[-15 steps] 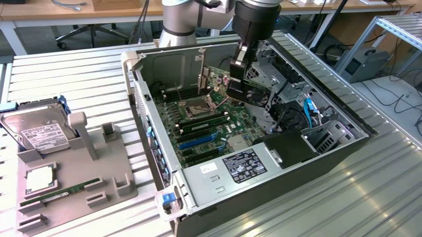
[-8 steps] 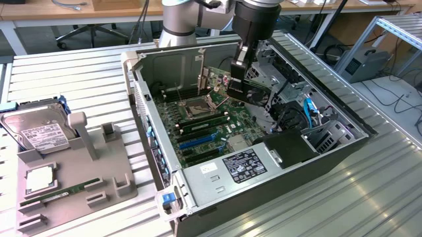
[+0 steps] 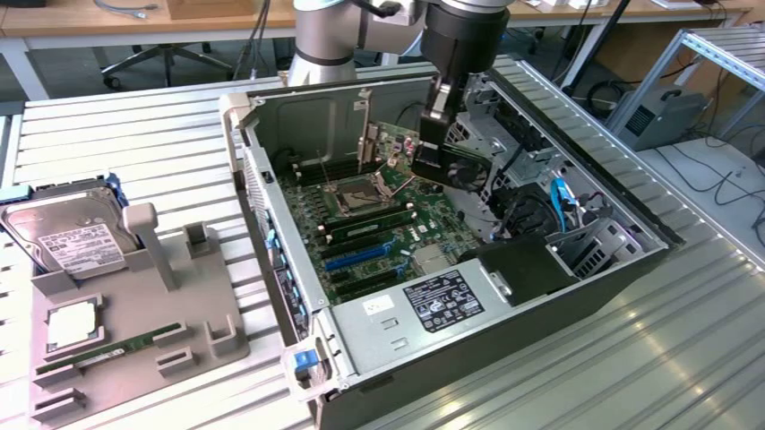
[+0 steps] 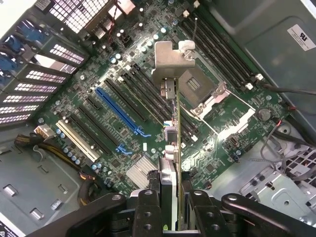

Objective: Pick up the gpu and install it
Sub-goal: 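Insert the gpu into the slot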

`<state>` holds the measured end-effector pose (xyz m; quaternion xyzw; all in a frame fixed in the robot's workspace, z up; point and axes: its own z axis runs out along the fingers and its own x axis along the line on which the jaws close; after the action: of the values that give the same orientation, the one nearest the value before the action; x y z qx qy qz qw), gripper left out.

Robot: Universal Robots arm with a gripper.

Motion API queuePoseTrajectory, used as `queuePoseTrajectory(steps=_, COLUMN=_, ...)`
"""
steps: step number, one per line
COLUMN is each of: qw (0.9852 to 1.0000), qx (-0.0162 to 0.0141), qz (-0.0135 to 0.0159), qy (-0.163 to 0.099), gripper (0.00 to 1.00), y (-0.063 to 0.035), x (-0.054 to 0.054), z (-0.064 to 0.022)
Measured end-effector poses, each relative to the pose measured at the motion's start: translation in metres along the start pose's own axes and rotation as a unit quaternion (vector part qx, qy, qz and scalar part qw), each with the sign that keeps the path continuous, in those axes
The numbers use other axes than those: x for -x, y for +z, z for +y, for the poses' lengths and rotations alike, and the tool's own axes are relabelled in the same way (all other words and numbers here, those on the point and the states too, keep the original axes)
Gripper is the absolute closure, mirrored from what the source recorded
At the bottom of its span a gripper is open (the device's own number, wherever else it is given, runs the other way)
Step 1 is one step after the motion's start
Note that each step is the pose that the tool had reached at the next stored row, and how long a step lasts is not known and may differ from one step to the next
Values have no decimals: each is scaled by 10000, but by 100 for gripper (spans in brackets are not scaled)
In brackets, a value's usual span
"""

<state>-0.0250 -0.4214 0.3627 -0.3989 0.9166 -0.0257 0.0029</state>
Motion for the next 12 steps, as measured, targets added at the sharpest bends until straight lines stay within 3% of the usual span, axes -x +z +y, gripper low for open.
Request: queuePoseTrajectory(steps=12, qw=9999, qx=-2, qz=-7, qy=-139, gripper=73, y=0, x=0, z=0)
